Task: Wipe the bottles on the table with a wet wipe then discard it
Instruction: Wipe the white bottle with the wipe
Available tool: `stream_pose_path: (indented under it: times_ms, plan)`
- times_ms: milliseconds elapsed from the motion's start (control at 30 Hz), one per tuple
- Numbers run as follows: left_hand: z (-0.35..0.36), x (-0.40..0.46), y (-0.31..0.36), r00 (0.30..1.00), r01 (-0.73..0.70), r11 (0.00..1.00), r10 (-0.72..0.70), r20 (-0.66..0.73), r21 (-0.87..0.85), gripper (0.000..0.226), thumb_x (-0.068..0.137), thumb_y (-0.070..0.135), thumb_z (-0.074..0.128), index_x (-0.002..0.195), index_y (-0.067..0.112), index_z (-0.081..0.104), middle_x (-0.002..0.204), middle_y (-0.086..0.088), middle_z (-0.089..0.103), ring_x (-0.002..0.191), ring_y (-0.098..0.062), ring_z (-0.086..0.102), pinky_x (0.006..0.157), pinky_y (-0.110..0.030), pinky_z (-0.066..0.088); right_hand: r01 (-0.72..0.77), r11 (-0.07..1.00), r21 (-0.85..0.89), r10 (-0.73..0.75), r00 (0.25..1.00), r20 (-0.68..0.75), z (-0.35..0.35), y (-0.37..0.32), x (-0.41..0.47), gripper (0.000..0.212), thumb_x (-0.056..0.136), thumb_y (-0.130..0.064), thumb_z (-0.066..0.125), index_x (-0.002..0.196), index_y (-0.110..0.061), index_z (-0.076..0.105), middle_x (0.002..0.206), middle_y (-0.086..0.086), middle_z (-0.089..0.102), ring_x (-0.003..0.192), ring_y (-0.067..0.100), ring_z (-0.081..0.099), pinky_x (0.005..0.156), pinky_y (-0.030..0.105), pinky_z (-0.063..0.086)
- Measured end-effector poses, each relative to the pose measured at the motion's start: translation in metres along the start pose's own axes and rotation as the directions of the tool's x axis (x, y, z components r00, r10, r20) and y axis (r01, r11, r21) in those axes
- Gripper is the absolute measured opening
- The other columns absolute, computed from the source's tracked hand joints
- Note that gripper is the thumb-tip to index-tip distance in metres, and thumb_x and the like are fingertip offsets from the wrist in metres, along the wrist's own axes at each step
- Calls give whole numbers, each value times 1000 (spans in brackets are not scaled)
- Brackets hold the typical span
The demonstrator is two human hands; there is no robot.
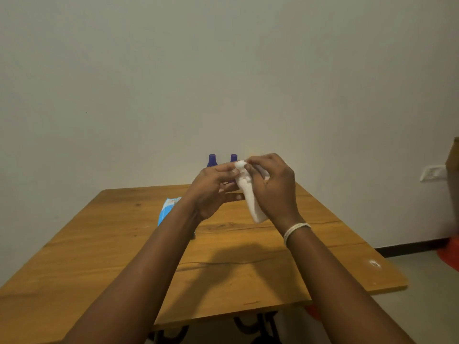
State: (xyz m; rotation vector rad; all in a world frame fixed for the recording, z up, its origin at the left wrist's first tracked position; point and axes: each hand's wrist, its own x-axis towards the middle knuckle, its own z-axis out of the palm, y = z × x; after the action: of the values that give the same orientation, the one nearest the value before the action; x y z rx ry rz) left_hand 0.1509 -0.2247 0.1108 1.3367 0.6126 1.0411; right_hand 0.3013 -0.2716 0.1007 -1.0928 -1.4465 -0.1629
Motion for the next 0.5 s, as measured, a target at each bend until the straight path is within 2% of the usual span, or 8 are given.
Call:
stream_pose_path:
  times_ms: [67, 133, 233, 333, 400, 500]
  plan:
    - [-4, 0, 3, 1000, -1, 1000, 1, 18, -3, 33, 103, 9, 50, 98, 15, 82, 97, -10, 78, 87, -24, 77, 71, -35, 62, 31, 998, -53, -26, 997, 78, 5, -5, 5, 18, 91, -17, 68, 108, -20, 75, 102, 1, 67, 92, 16, 62, 82, 46, 53]
    - [-11, -4, 5, 1000, 0, 1000, 0, 8, 2, 30, 101, 9, 52, 100, 14, 82, 99, -11, 78, 89, -25, 77, 71, -35, 62, 99, 990, -97, -80, 980, 184, 4, -7, -1, 19, 91, -21, 68, 108, -25, 75, 104, -3, 65, 99, 15, 59, 89, 47, 45]
    - [-17, -7, 5, 993, 71, 997, -74, -90, -36, 25, 99, 22, 60, 106, 10, 80, 102, -12, 79, 90, -26, 78, 71, -37, 62, 168, 979, -111, -129, 946, 298, 0, -5, -12, 14, 88, -23, 73, 101, -26, 75, 109, -4, 65, 107, 17, 57, 95, 45, 32]
    - [-15, -8, 8, 968, 110, 994, -109, -227, -7, 24, 92, 27, 73, 107, 7, 76, 102, -12, 80, 89, -26, 79, 68, -37, 63, 270, 946, -181, -184, 904, 385, 0, -3, -30, 16, 84, -18, 77, 98, -25, 76, 113, -1, 66, 111, 21, 56, 98, 51, 34]
    - [-13, -7, 11, 965, 123, 987, -95, -243, 101, 18, 87, 22, 79, 100, 10, 76, 94, -8, 81, 84, -24, 79, 62, -32, 62, 307, 933, -189, -212, 890, 403, 1, 1, -44, 19, 84, -15, 78, 101, -23, 76, 114, 2, 67, 112, 24, 57, 98, 56, 38]
    - [-7, -7, 17, 975, 116, 958, -60, -212, 260, 8, 87, 22, 79, 88, 15, 79, 84, 0, 79, 80, -18, 78, 57, -22, 59, 254, 957, -138, -201, 928, 314, 5, 6, -50, 25, 83, -12, 78, 108, -17, 75, 113, 8, 68, 112, 28, 60, 96, 52, 40]
